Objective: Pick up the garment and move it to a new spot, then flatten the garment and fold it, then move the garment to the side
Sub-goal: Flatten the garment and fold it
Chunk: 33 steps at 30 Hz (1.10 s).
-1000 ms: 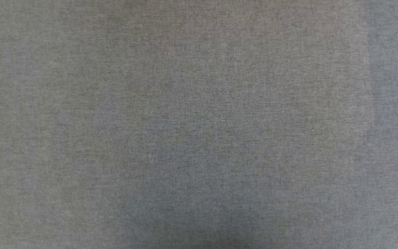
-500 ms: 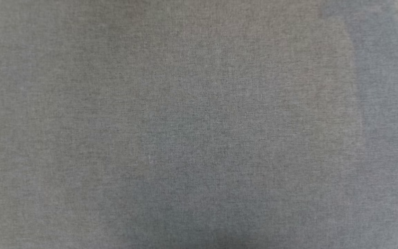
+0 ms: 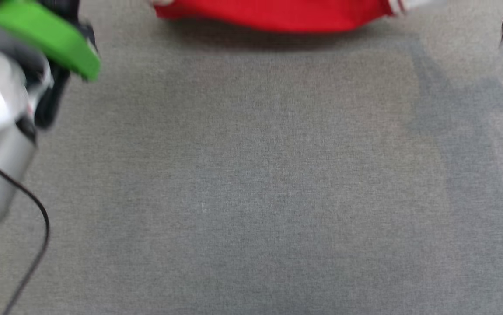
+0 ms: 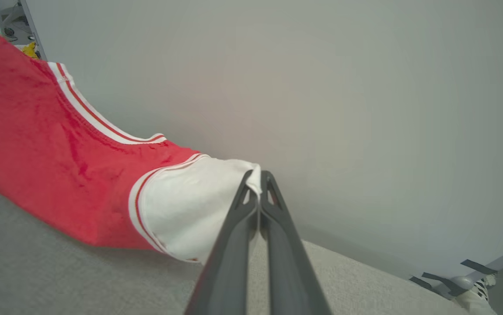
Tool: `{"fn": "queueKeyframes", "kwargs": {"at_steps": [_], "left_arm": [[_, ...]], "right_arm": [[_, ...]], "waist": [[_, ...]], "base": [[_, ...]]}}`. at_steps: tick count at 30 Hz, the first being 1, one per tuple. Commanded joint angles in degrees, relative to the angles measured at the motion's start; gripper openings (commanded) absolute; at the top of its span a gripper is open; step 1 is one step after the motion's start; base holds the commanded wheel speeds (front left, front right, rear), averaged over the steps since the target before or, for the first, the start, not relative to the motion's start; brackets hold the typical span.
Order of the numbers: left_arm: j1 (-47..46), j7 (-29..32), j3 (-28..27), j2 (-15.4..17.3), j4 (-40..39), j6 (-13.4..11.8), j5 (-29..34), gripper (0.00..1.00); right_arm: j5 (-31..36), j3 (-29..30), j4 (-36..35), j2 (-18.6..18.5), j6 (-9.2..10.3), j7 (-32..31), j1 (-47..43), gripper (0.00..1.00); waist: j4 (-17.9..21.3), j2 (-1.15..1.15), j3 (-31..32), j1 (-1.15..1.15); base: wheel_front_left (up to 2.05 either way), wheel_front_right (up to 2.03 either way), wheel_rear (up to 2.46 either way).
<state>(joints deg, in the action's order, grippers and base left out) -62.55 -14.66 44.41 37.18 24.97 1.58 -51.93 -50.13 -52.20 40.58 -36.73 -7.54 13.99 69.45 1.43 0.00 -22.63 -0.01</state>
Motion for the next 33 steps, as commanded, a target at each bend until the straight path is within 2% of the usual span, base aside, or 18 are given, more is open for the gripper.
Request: {"fn": "queueKeyframes", "kwargs": {"at_steps": [1, 10, 17, 25, 33], "left_arm": [[4.3, -0.3, -1.2, 0.4, -1.5, -1.0, 0.3, 0.00], [29.5, -0.3, -10.5, -1.0, -7.9, -2.5, 0.6, 0.00], [45.7, -0.3, -14.9, -4.5, -7.5, -2.6, 1.4, 0.00], [57.5, -0.3, -20.1, -8.7, -7.0, -3.1, 3.5, 0.00], [66.2, -0.3, -26.0, -12.0, -6.0, -3.1, 6.3, 0.00]], "right_arm": [[-1.0, -0.1, -0.7, -0.7, 0.05, 0.6, -2.9, 0.00], [-4.9, 2.7, -5.0, -2.3, 0.05, 1.0, -21.5, 0.00], [-5.7, 9.6, -5.8, -2.5, 0.05, 1.0, -37.0, 0.00], [-4.7, 18.6, -7.9, -1.1, 0.05, 1.0, -53.3, 0.00], [-5.0, 25.0, -9.0, 0.6, 0.05, 1.0, -66.1, 0.00]], "waist": [[-0.8, 0.00, 3.9, 0.01], [-0.8, 0.00, 10.1, 0.01], [-1.4, 0.00, 14.0, 0.01], [-1.3, 0.00, 16.6, 0.01], [-1.9, 0.00, 18.2, 0.01]], "base": [[0.00, 0.00, 0.00], [0.00, 0.00, 0.00], [0.00, 0.00, 0.00], [0.00, 0.00, 0.00], [0.00, 0.00, 0.00]]}}
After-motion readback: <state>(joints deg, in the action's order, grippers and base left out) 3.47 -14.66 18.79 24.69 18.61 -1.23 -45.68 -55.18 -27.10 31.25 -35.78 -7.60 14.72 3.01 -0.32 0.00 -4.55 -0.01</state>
